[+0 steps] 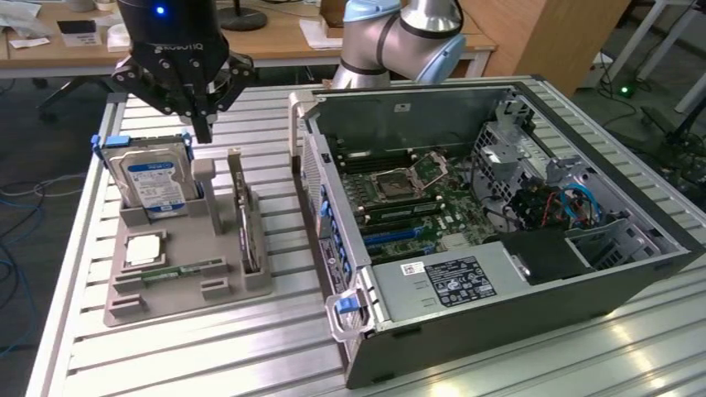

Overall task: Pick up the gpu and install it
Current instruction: 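Pick up the gpu and move the gpu toward the slot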

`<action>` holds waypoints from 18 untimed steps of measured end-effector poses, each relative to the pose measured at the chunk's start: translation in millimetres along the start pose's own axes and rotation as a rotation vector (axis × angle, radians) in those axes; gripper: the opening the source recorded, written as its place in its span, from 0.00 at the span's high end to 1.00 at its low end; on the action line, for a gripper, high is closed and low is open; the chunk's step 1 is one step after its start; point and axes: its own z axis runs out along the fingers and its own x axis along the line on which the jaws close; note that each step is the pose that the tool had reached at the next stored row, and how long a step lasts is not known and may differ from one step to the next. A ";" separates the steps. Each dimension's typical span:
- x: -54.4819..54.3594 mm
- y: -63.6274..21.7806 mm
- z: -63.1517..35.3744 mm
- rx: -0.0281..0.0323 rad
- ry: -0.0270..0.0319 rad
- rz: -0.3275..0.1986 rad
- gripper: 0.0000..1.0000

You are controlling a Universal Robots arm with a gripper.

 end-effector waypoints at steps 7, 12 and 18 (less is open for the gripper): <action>0.0 0.0 0.0 0.0000 -0.0001 0.000 0.90; 0.0 0.0 0.0 0.0000 0.0000 0.000 0.77; 0.0 0.0 0.0 0.0000 0.0000 0.000 0.54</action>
